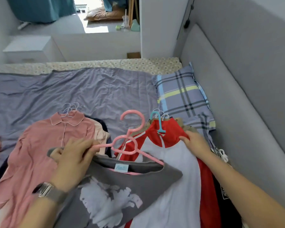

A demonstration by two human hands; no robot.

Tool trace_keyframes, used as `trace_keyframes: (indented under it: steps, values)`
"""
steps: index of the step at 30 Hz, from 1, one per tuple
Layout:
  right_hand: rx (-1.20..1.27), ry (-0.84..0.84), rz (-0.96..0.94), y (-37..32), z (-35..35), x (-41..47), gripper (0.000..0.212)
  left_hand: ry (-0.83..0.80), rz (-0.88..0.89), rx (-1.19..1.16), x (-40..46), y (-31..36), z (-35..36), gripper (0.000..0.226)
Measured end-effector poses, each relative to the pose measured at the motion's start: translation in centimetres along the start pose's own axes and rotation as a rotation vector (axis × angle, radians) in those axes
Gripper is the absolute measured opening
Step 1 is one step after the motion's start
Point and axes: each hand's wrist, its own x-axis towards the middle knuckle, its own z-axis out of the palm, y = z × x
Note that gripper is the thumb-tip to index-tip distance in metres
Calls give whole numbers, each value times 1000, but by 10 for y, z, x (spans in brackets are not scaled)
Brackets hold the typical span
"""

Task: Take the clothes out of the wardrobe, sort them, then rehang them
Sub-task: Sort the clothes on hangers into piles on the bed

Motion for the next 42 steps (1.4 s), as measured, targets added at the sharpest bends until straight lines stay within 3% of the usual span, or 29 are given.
trace_keyframes:
  steps: [4,7,10,12,19,21,22,24,25,27,28,30,33,35,42]
  values:
    - [-77,139,-93,-5,-56,47,36,-15,7,-1,-10,19,-8,21]
    - [-199,133,-106,-6,-73,80,37,-33,-56,-56,-11,17,0,23]
    - [-519,-7,-16,7,-48,88,31,-31,-80,-133,-6,7,10,29]
    - [-644,-67,20,18,-17,83,42,-13,-88,-138,-4,3,15,31]
    - [-718,-97,48,28,25,51,60,6,-133,-110,-2,2,17,36]
    - [-512,-27,-90,9,13,47,53,15,-129,-112,1,7,13,33]
    - [-228,-52,-147,-9,3,38,47,23,-119,-118,2,11,9,29]
    - [473,-363,-158,-48,-30,-2,42,36,-80,-116,5,20,1,28]
    - [658,-561,-160,-66,-46,-24,51,38,-70,-119,7,24,-4,28]
    - [599,-758,-214,-89,-66,-61,53,62,-64,-138,10,25,-10,28]
    - [516,-750,-276,-95,-70,-78,38,79,-64,-142,10,23,-12,28]
    - [350,-531,-345,-100,-68,-106,6,85,-62,-141,7,21,-15,29]
    - [263,-143,-364,-111,-70,-144,35,87,-60,-151,-11,23,-25,29]
    - [206,8,-379,-123,-82,-173,36,109,-35,-183,-30,28,-39,30]
    - [78,191,-348,-153,-139,-288,29,209,77,-173,-104,61,-100,26]
